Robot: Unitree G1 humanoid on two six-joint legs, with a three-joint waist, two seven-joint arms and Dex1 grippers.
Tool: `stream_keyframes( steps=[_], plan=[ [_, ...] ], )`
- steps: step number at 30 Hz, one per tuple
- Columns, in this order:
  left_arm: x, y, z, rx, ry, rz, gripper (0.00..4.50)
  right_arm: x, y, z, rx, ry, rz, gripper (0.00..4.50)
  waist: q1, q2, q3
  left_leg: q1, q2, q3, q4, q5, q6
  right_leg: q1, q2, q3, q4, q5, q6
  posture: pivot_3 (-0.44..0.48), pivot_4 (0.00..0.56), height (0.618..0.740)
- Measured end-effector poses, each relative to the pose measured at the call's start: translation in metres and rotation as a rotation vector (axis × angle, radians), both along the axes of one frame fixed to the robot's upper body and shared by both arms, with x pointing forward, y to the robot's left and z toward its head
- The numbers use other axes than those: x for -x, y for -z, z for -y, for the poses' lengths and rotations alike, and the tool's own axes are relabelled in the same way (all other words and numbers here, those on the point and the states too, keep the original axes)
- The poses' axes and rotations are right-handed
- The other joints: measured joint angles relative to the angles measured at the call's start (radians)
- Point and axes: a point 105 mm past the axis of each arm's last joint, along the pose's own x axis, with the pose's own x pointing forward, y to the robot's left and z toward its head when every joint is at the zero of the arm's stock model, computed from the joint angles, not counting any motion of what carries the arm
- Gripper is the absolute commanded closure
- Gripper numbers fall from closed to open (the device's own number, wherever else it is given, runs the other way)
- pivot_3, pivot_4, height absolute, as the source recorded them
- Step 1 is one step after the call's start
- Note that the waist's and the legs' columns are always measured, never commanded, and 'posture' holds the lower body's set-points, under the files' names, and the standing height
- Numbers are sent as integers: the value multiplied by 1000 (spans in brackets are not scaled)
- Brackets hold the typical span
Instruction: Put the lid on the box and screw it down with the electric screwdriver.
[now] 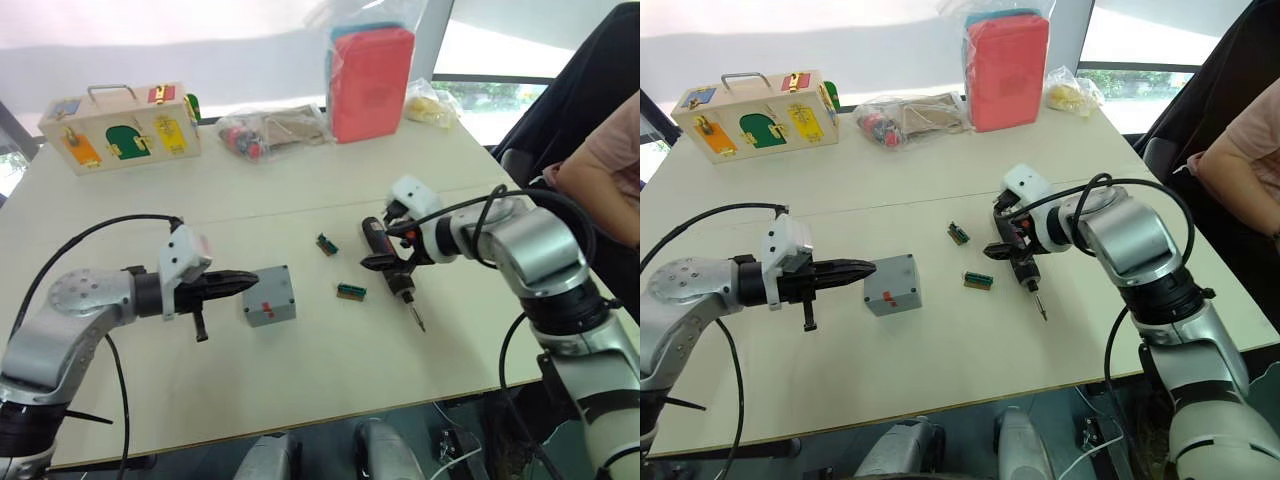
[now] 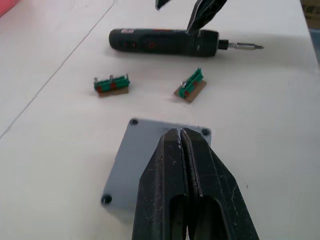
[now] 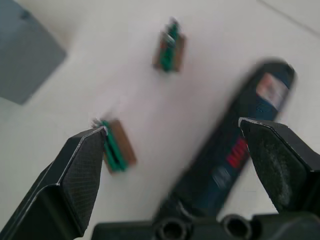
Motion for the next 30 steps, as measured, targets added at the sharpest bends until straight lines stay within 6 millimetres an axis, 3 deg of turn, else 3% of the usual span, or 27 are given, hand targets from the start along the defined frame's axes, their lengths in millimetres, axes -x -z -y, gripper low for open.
stream_keyframes(
  steps=[5,13,18,21,27,30],
  plan=[
    [0,4,10,15,30,4,4500,-1,11,20,42,150,-171,10,1,0,0,-4,0,1,1,0,-1,-3,0,1,0,0,0,0,150,740],
    [4,2,23,39,61,33,4500,-11,44,12,97,224,-330,10,7,0,0,-7,-1,0,3,1,-1,-4,-1,0,0,0,0,0,150,740],
    [7,1,31,61,66,51,4500,-19,46,10,140,222,-340,10,3,0,0,-6,-1,0,5,1,-1,-4,-1,0,0,1,0,0,150,740],
    [7,3,30,57,55,47,4500,-21,49,11,192,206,-330,665,3,-1,-1,-5,-1,0,5,1,-1,-2,0,-1,1,1,0,0,150,740],
    [4,6,30,63,15,59,4500,-29,55,15,287,199,-302,2620,3,-3,-2,5,-1,0,3,0,0,8,0,-1,-1,1,0,0,150,740],
    [4,8,29,57,8,66,4500,-32,57,13,286,180,-297,2679,-2,-6,-4,7,-1,0,3,-3,6,9,0,-1,-1,1,0,0,150,740]
  ],
)
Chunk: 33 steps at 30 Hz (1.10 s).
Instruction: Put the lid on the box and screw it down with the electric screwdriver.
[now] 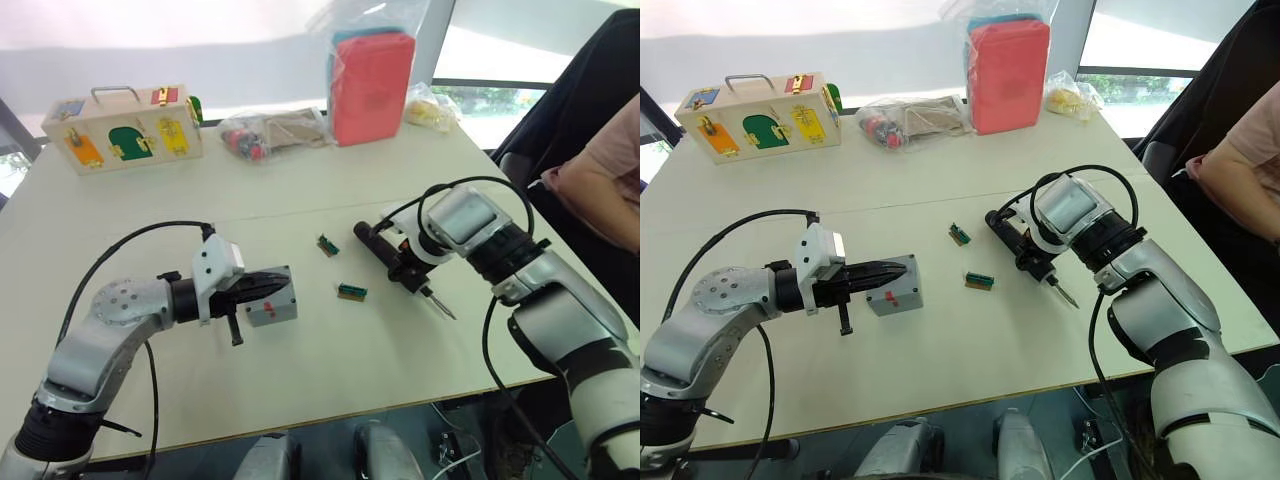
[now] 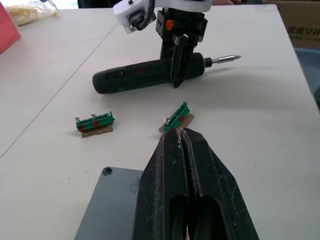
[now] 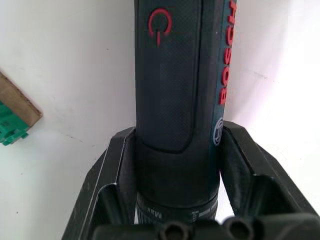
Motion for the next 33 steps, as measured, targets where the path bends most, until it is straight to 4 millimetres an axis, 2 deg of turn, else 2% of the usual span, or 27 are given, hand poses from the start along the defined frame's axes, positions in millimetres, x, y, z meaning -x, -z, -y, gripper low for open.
stream_keyframes(
  steps=[6,9,11,13,16,18,22,26,30,33],
  plan=[
    [-2,0,-5,-36,-9,20,4500,-10,-4,9,-12,-14,40,2680,4,-1,0,0,-1,0,0,0,0,0,-1,0,0,0,0,0,150,740],
    [-5,0,-12,-56,-24,20,4500,-21,-23,21,2,-25,159,2680,11,7,5,-12,-2,0,0,4,-7,-12,-2,0,2,0,0,0,150,740],
    [-8,-1,-18,-64,-32,22,4500,-25,-42,17,-27,-87,251,2680,6,8,5,-22,-1,0,0,5,-8,-25,-1,0,3,0,0,0,150,740],
    [-11,-2,-22,-67,-41,23,4500,-26,-60,3,-89,-168,339,2680,-4,8,5,-29,-1,0,0,5,-9,-33,0,0,4,0,0,0,150,740],
    [-16,-6,-30,-89,-55,27,4500,-21,-95,-40,-323,-339,559,2680,-23,9,5,-33,0,0,0,6,-10,-37,1,0,5,0,0,0,150,740],
    [-18,-7,-32,-102,-53,25,4500,-6,-122,-76,-528,-471,689,2680,-30,9,6,-33,0,0,1,6,-10,-37,1,1,6,1,0,0,150,740],
    [-18,-3,-38,-120,-40,-9,4500,23,-158,-121,-834,-616,882,2680,-22,9,5,-31,-1,-2,2,7,-11,-34,0,0,8,1,-1,0,150,740],
    [-18,2,-41,-130,-35,-34,4500,38,-162,-142,-1029,-634,935,2680,-12,8,5,-30,-2,-3,3,7,-11,-32,0,-1,7,1,-1,0,150,740],
    [-20,7,-41,-143,-36,-47,4500,41,-156,-144,-1086,-616,954,2680,-13,8,5,-27,-2,-4,2,7,-11,-30,0,-1,7,1,-1,0,150,740],
    [-24,20,-40,-155,-43,-80,4500,46,-141,-147,-1150,-586,945,2680,-21,8,5,-24,-2,-3,1,7,-11,-29,0,0,9,1,-1,0,150,740]
  ],
)
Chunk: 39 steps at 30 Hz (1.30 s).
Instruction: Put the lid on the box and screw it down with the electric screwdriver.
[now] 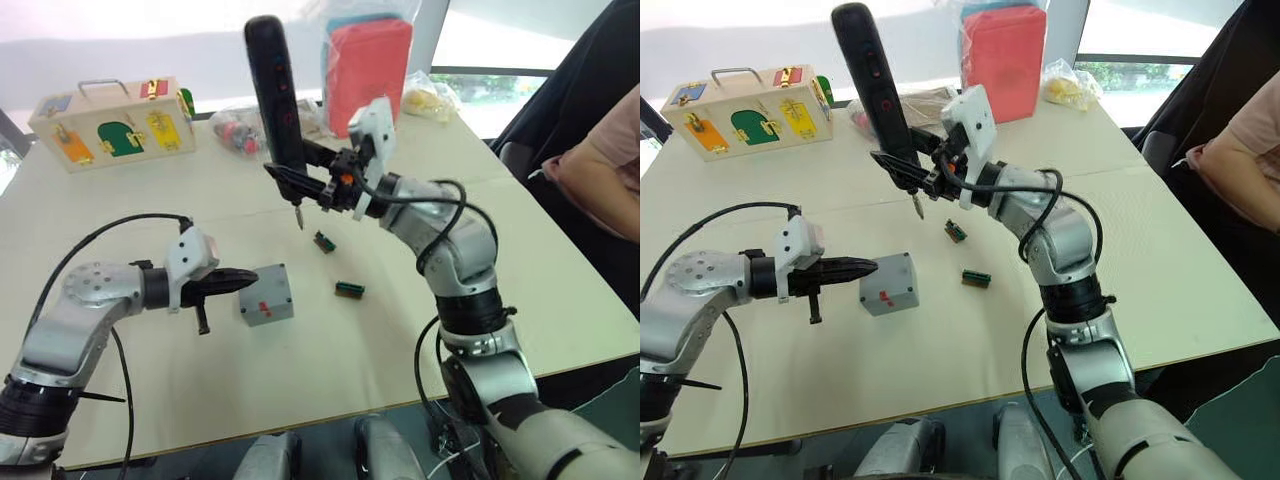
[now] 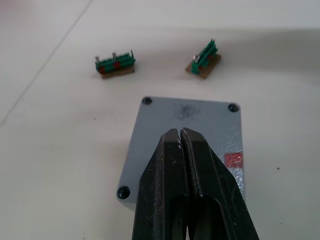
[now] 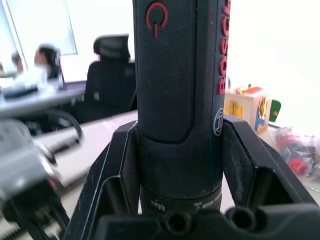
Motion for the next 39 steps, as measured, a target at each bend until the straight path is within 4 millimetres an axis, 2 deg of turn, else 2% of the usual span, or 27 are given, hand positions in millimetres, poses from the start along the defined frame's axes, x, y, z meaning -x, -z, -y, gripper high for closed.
stream_keyframes(
  steps=[3,7,11,19,25,39],
  plan=[
    [-3,10,5,-10,6,-6,4500,1,15,-2,-45,9,-35,2680,-4,0,0,1,0,1,0,0,0,0,0,0,2,0,0,0,150,740],
    [-9,12,10,-7,5,25,4500,2,21,-4,-85,33,-28,2680,-4,0,0,4,0,2,0,0,0,0,0,0,6,0,0,0,150,740],
    [-11,13,12,-10,1,39,4500,4,32,-14,-87,21,-38,2680,-3,0,0,4,0,2,1,0,0,0,0,1,8,0,0,0,150,740],
    [-12,12,12,-16,1,34,4500,3,40,-22,-110,12,-40,2680,-3,0,0,4,0,2,1,0,0,1,0,1,8,0,0,0,150,740],
    [-11,12,11,-21,7,25,4500,-1,56,-23,-90,22,-74,2680,-4,0,0,4,0,2,1,0,0,0,0,1,8,0,0,0,150,740],
    [-8,13,9,-21,-5,7,4500,-7,65,-21,-86,38,-46,2680,-4,0,0,5,0,2,1,0,0,1,0,1,8,0,0,0,150,740]
  ],
)
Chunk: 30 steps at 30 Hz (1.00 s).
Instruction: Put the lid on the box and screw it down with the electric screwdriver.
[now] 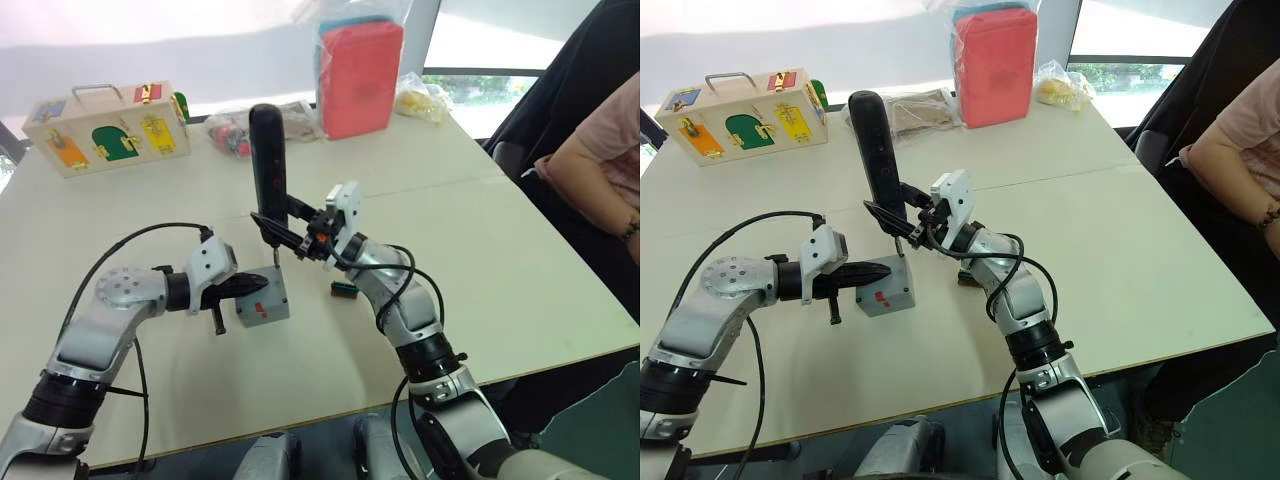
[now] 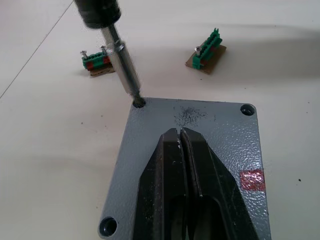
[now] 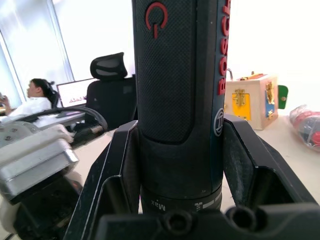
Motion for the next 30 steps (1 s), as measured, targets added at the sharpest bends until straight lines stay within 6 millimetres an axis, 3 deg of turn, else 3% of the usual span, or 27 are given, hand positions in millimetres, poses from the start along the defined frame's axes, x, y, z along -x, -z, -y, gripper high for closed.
stream_keyframes(
  steps=[7,15,22,30],
  plan=[
    [1,0,-1,0,-3,-3,4500,-2,0,-2,7,-9,7,2680,0,0,0,0,0,0,0,0,0,0,0,0,0,0,0,0,150,740],
    [1,2,-2,-2,-11,-9,4500,9,5,-4,50,-70,13,2680,-1,0,-3,2,0,0,0,0,0,1,0,0,0,0,0,0,150,740],
    [1,7,-5,-6,-26,-27,4500,6,12,-9,70,-34,-16,2680,0,1,-6,20,0,0,-6,-1,1,17,0,1,-3,-1,-1,0,150,740],
    [4,12,-6,-6,-31,-41,4500,5,21,-10,103,-11,-28,2680,0,2,-19,22,0,0,-6,-2,2,18,1,1,-3,-2,-1,0,150,740]
  ],
)
